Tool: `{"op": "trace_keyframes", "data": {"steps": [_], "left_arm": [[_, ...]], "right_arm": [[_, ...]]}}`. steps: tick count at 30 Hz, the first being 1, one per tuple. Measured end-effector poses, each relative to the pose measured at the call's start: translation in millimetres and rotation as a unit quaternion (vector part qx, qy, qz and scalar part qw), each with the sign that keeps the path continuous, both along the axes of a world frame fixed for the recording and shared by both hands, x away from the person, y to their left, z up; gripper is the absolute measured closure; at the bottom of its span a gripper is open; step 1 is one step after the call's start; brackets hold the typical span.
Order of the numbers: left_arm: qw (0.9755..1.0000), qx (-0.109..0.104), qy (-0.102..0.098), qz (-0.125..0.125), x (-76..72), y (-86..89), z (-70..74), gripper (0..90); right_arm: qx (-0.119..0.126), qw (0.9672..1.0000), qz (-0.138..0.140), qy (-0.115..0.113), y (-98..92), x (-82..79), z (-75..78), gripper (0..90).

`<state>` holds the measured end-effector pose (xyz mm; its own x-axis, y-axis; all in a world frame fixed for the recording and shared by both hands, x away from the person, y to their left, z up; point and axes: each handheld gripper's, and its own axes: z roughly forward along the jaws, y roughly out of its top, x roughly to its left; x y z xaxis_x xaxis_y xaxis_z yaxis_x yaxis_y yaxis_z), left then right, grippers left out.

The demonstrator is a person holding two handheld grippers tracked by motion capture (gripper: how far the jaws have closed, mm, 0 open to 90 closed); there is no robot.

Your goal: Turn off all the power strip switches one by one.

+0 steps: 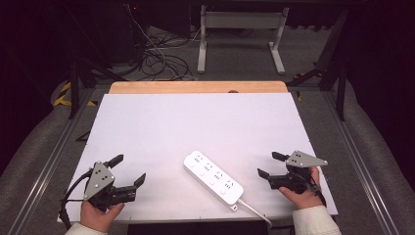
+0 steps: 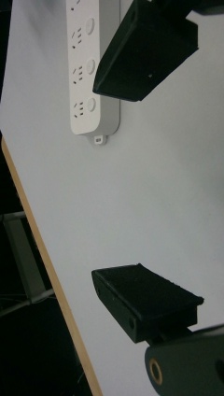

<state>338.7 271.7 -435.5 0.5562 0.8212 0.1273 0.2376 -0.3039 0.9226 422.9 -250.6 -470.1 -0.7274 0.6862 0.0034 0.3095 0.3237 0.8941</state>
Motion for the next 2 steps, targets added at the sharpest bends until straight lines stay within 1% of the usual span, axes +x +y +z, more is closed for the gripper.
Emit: {"op": "trace_keyframes", "data": {"steps": [1,2], "left_arm": [[1.0,0.0,-0.001,0.0,0.6,0.7,-0.5,11.2],[1.0,-0.001,0.003,0.001,1.1,0.8,-1.0,11.0]], "right_arm": [[-0.008,0.9999,-0.007,0.0,-0.4,0.0,-1.4,17.7],[-0.022,0.9997,-0.012,-0.005,-0.3,-0.3,-2.1,17.8]]}}
